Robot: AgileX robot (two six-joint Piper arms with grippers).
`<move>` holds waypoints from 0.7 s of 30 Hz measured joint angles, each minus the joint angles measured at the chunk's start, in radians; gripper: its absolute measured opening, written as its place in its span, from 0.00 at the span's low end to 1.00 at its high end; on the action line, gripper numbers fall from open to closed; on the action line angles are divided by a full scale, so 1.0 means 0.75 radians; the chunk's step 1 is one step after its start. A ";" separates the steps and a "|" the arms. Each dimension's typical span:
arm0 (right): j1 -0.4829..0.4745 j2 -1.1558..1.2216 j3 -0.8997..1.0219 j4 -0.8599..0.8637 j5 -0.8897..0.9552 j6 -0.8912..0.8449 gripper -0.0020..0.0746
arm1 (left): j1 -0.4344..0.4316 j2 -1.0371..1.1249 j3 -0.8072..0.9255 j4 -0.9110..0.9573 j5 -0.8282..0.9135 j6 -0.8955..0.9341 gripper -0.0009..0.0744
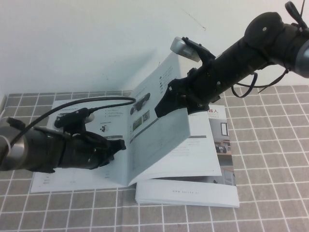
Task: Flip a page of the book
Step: Open the closed book
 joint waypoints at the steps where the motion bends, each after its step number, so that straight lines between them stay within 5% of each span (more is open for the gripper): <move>1: 0.001 0.000 0.000 0.020 -0.004 -0.007 0.65 | -0.005 -0.012 0.003 -0.007 0.016 0.014 0.01; 14: 0.001 0.000 0.000 0.124 -0.023 -0.056 0.65 | -0.059 -0.632 0.262 -0.021 0.059 0.135 0.01; 21: 0.001 0.000 0.000 0.240 -0.038 -0.105 0.65 | -0.404 -0.863 0.440 -0.046 -0.087 0.144 0.01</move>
